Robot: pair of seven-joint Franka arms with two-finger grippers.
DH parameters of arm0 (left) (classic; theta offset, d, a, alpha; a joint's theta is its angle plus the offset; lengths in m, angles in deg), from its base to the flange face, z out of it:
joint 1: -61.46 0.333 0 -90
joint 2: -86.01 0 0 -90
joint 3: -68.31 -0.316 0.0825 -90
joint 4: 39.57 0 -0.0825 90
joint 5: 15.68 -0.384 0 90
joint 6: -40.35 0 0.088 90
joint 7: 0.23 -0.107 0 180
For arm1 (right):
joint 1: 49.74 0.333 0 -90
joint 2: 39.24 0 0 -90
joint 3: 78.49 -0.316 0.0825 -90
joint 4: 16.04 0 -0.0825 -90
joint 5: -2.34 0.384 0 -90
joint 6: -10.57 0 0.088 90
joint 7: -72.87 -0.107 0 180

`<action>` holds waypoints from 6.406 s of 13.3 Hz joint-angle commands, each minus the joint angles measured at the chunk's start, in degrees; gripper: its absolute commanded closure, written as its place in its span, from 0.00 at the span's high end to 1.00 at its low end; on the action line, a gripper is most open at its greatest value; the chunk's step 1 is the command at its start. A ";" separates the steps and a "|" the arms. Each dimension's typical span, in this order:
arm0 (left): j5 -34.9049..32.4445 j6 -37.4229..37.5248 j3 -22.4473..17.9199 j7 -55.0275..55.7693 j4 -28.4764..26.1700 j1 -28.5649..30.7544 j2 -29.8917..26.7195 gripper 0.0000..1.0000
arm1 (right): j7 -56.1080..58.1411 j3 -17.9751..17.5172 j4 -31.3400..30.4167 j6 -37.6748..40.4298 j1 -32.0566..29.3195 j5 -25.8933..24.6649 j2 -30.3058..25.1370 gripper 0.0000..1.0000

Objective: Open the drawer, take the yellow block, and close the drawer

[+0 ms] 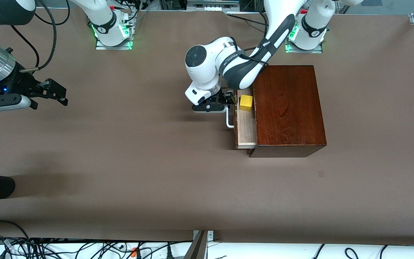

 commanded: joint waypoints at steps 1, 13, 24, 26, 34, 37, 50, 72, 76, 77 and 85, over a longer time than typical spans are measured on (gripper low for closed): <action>3.33 -4.03 0.27 0.11 5.83 -1.84 4.35 1.00 | -0.11 -0.01 0.64 0.20 -0.20 1.01 -0.04 1.00; 4.13 -2.55 0.18 -0.59 7.32 -0.87 2.25 1.00 | -0.19 -0.01 0.73 -0.32 -0.03 1.54 0.14 1.00; 9.05 20.21 0.45 -13.85 7.68 12.37 -16.03 1.00 | -0.19 -0.01 0.73 -0.24 -0.20 1.89 0.14 1.00; 9.05 22.24 0.54 -20.59 7.68 17.30 -18.14 1.00 | -0.19 -0.10 0.73 -0.15 -0.11 1.89 0.14 1.00; 14.22 29.89 -5.49 -44.33 10.67 28.31 -22.88 1.00 | 0.07 0.17 0.99 2.84 -0.20 0.84 -0.74 1.00; 18.19 27.54 -14.20 -57.24 2.87 28.31 -28.15 1.00 | 0.07 -0.01 1.96 3.28 -0.11 -0.13 -0.65 1.00; 17.40 16.01 -17.84 -61.06 -11.40 32.44 -37.92 1.00 | 0.16 0.08 4.33 8.46 -0.11 -2.94 -0.39 1.00; 17.22 17.33 -17.57 -61.15 -8.41 31.65 -36.69 1.00 | -0.02 -0.01 4.42 7.85 0.24 -2.77 0.75 1.00; 17.22 17.33 -17.57 -61.15 -8.41 31.65 -36.69 1.00 | -0.19 -0.01 4.42 7.76 0.24 -2.86 0.84 1.00; 17.22 17.33 -17.57 -61.15 -8.41 31.65 -36.69 1.00 | -0.46 -0.10 4.42 7.85 0.24 -2.86 0.84 1.00; 17.22 17.24 -17.57 -61.33 -8.23 31.65 -36.52 1.00 | 2.51 -3.60 4.16 13.10 4.18 -2.60 4.80 1.00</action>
